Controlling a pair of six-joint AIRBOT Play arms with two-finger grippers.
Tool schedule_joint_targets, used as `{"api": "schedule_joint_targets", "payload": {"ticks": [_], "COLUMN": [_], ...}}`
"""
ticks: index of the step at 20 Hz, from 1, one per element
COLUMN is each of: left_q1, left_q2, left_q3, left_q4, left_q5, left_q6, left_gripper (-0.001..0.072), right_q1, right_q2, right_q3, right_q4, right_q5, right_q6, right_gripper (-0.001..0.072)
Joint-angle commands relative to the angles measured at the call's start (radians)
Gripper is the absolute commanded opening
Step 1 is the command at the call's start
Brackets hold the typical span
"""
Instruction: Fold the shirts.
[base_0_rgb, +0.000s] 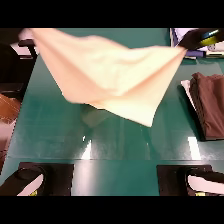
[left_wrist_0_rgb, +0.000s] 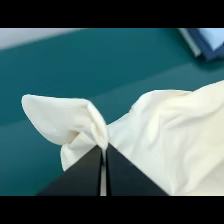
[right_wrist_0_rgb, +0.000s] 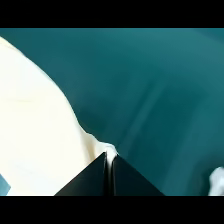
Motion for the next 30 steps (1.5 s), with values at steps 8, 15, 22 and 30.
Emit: {"api": "schedule_joint_targets", "payload": {"ticks": [8,15,22,30], "left_q1": [0.000,0.000,0.000,0.024], "left_q2": [0.129,-0.023,-0.449,-0.813], "left_q3": [0.452,0.425,0.119,0.078], "left_q4": [0.072,0.113,0.142,0.184], "left_q5": [0.022,-0.107,-0.205,0.106], "left_q6": [-0.140,-0.145,-0.126,-0.101], "left_gripper": [0.0024,0.0025,0.0027,0.0027], "right_q1": [-0.028,-0.028,-0.028,-0.064], "right_q2": [0.497,0.388,-0.031,-0.381], "right_q3": [0.002,0.002,-0.165,-0.150], "right_q4": [-0.128,-0.133,-0.124,-0.045], "right_q5": [-0.171,-0.059,0.043,-0.137], "right_q6": [0.068,0.143,0.151,0.151], "right_gripper": [0.0014,0.0014,0.0017,0.0018]}}
